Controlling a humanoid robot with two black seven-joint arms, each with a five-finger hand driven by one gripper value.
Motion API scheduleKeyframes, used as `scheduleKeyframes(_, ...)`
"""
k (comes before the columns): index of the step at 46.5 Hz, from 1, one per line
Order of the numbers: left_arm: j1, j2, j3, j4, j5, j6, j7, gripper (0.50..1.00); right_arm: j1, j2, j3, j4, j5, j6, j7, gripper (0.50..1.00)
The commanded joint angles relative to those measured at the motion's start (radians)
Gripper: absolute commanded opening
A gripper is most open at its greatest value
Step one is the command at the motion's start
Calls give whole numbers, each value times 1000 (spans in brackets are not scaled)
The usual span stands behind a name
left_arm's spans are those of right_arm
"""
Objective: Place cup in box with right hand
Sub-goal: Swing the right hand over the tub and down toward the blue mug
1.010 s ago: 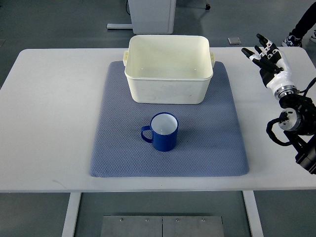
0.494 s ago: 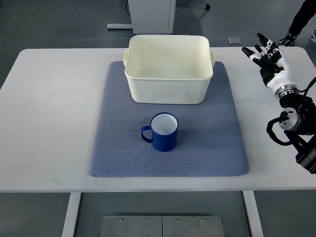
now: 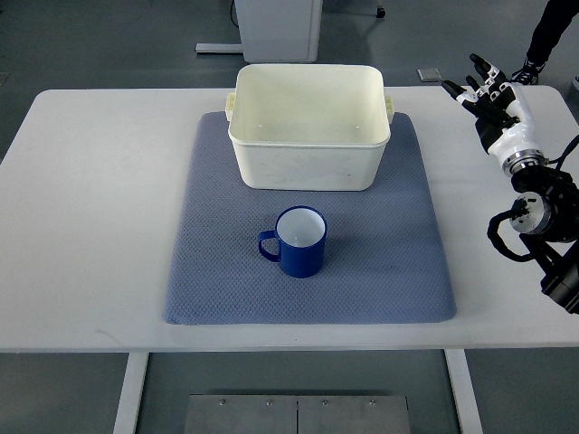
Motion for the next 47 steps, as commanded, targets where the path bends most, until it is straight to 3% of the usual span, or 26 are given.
scheduleKeyframes(1,0,0,0,0,0,0,0,1000,1,0,-1,4,-2,0,0,1000)
scheduleKeyframes(14,0,0,0,0,0,0,0,1000,28,-39,-1,74,-49,46,-2,1000)
scheduleKeyframes(34,0,0,0,0,1,0,0,1000,24,-106,-9,419,-225,52,-9,1000)
scheduleKeyframes(47,0,0,0,0,0,0,0,1000,18,-120,-90,568,-373,89,-5,1000)
